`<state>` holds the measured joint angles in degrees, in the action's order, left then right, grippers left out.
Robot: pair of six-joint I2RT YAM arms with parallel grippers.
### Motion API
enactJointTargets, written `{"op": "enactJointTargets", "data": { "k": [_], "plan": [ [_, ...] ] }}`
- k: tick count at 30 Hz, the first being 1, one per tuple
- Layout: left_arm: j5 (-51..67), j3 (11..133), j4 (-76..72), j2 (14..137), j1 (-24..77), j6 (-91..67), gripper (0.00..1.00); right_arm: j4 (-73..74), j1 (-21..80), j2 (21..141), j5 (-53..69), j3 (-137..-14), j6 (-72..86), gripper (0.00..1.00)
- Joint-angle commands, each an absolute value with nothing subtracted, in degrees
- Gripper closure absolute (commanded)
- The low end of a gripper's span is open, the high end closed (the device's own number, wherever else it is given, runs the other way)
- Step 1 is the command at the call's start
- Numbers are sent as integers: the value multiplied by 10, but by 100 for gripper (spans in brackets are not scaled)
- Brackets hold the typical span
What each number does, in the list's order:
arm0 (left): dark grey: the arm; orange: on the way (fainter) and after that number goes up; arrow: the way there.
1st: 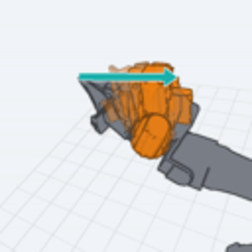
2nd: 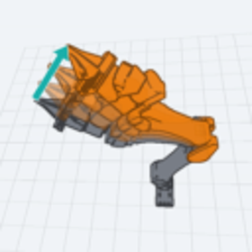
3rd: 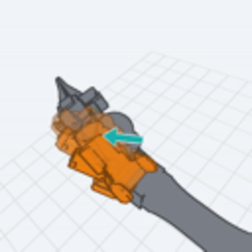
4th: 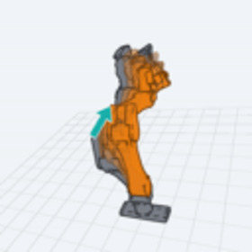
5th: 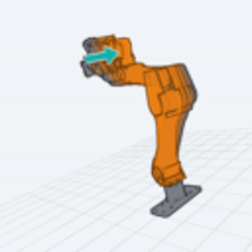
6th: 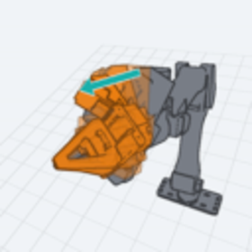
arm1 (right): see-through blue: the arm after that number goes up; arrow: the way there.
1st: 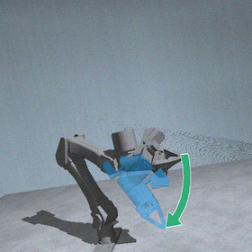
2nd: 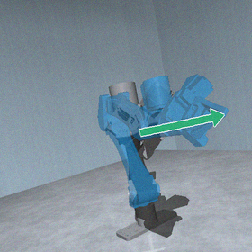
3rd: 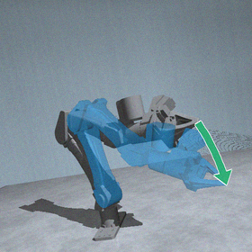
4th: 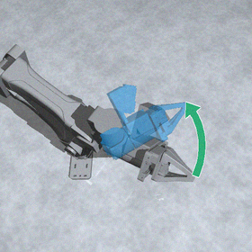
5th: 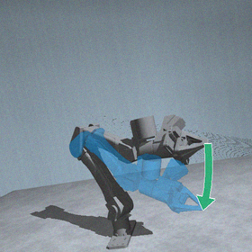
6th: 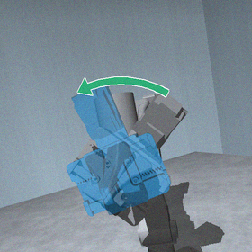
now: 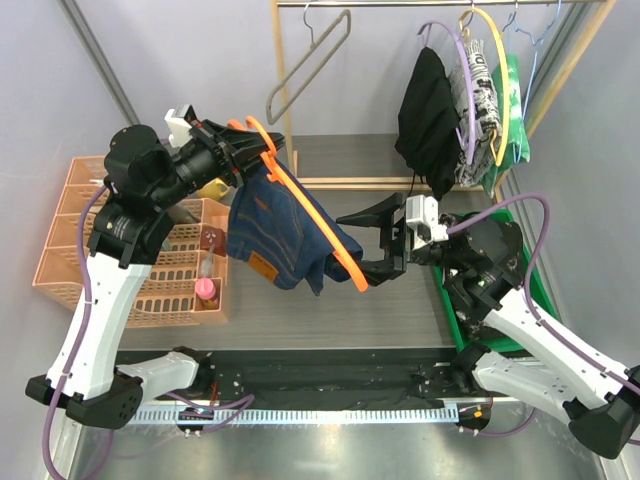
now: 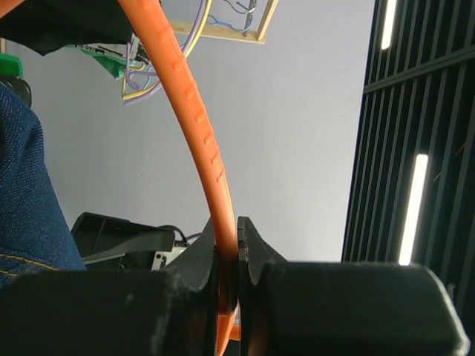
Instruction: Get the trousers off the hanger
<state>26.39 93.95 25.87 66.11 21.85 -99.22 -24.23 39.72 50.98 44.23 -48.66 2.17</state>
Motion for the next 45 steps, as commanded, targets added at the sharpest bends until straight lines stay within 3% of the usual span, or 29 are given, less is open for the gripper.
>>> {"op": "enactJointTargets", "data": {
  "k": [1, 8, 13, 22, 25, 26, 28, 30, 36, 43, 44, 45],
  "plan": [
    [283, 950, 185, 642, 214, -1017, 100, -281, 410, 512, 408, -512, 13, 18],
    [290, 933, 171, 637, 213, -1021, 100, -283, 422, 519, 359, -519, 4, 33],
    [293, 924, 170, 633, 214, -1017, 100, -266, 422, 522, 364, -538, 4, 35],
    [302, 921, 171, 628, 213, -1016, 100, -247, 422, 533, 357, -554, -19, 55],
    [306, 925, 170, 626, 213, -1016, 100, -248, 423, 546, 347, -561, -18, 65],
    [306, 925, 172, 626, 213, -1014, 100, -248, 428, 548, 342, -564, -18, 77],
    [308, 922, 177, 623, 213, -1011, 100, -256, 432, 553, 322, -566, -6, 92],
    [307, 906, 173, 616, 212, -1013, 100, -285, 437, 553, 316, -563, 15, 98],
    [316, 872, 151, 608, 213, -1011, 100, -310, 448, 535, 249, -542, 81, 99],
    [347, 877, 101, 620, 213, -1042, 100, -207, 448, 500, 294, -548, 47, 99],
    [351, 888, 100, 622, 212, -1042, 100, -197, 448, 495, 307, -546, 41, 97],
    [354, 892, 102, 624, 212, -1042, 100, -175, 448, 493, 316, -545, 33, 88]
  ]
}}
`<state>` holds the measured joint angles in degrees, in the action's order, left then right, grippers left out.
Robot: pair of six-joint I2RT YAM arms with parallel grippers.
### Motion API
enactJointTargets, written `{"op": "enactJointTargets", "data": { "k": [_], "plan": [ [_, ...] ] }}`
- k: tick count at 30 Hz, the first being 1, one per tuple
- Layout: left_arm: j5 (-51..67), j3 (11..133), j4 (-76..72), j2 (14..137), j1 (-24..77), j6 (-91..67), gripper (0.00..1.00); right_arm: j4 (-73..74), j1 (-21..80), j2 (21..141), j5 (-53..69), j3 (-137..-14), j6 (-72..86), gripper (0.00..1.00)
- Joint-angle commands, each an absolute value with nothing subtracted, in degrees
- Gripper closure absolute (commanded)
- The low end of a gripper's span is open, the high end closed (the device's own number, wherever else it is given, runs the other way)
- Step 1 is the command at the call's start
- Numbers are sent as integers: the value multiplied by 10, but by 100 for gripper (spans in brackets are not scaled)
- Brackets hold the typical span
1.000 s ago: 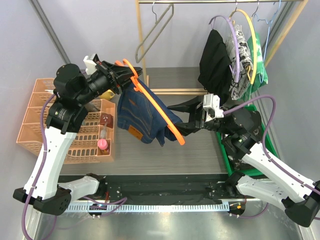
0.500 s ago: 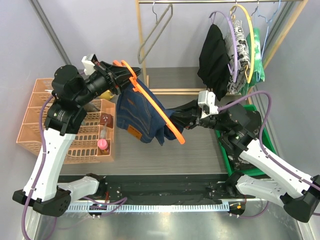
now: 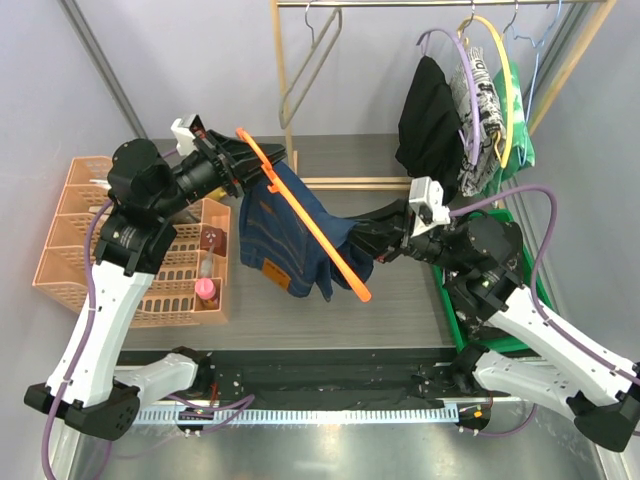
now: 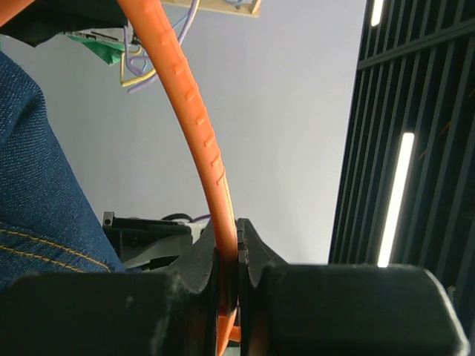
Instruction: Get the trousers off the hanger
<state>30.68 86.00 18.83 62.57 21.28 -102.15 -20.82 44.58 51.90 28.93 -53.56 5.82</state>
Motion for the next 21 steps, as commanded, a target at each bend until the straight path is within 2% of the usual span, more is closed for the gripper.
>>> {"op": "enactJointTargets", "data": {
  "k": [1, 3, 5, 6, 12, 17, 21],
  "plan": [
    [355, 896, 96, 628, 212, -1043, 100, -168, 449, 491, 323, -541, 33, 81],
    [362, 903, 81, 632, 212, -1053, 100, -154, 448, 489, 342, -537, 33, 64],
    [367, 915, 76, 640, 213, -1055, 100, -151, 447, 490, 346, -529, 35, 58],
    [367, 918, 76, 640, 212, -1054, 100, -150, 448, 493, 347, -526, 34, 51],
    [363, 923, 77, 641, 212, -1056, 100, -161, 462, 518, 349, -526, 39, 34],
    [362, 922, 78, 639, 212, -1055, 100, -160, 497, 542, 270, -537, 9, 32],
    [363, 921, 79, 640, 212, -1054, 100, -154, 526, 553, 226, -548, -17, 41]
  ]
}}
